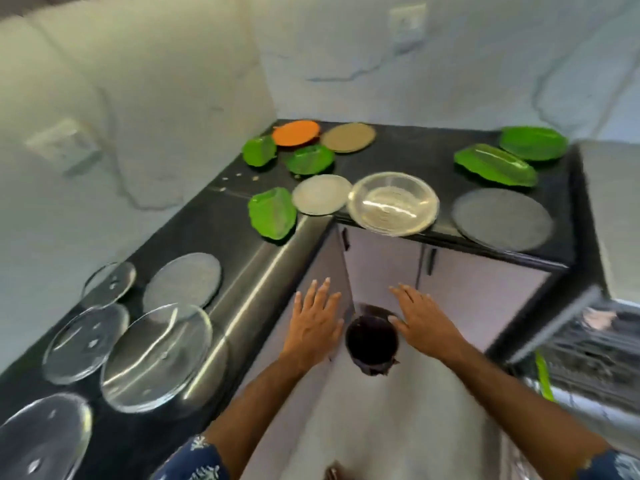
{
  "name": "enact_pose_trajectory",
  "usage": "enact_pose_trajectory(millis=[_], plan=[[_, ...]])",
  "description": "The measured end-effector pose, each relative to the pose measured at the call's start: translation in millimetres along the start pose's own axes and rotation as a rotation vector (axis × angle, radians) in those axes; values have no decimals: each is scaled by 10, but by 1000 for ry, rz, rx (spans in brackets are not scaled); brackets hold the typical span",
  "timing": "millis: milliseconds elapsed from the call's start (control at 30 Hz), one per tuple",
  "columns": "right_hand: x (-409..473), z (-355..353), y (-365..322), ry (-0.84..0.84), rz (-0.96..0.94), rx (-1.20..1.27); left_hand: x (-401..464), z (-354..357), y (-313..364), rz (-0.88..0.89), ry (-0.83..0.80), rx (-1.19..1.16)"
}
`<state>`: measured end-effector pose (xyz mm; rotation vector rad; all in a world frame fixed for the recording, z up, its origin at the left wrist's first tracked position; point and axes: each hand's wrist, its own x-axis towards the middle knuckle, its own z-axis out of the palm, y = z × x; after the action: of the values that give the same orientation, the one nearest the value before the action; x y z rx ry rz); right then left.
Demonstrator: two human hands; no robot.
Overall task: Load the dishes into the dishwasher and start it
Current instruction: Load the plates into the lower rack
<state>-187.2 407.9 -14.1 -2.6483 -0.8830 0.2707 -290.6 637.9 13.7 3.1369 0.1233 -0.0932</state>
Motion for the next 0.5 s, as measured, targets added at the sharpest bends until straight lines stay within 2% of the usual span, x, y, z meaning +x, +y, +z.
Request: enact_pose_trajectory(millis=[100,200,333,500], plan=[[526,7,-670,-35,-86,30,-77,-50,-806,-125,19,-52],[909,17,-1105,-45,-158,82,-34,-103,-1297,-195,72,-175],[1379,-39,-1426,-87,-166,101,179,-126,-1631,-244,102,-289],[2081,-64,-1512,-129,-116,134,592,-129,-1889,-271,93,-367]])
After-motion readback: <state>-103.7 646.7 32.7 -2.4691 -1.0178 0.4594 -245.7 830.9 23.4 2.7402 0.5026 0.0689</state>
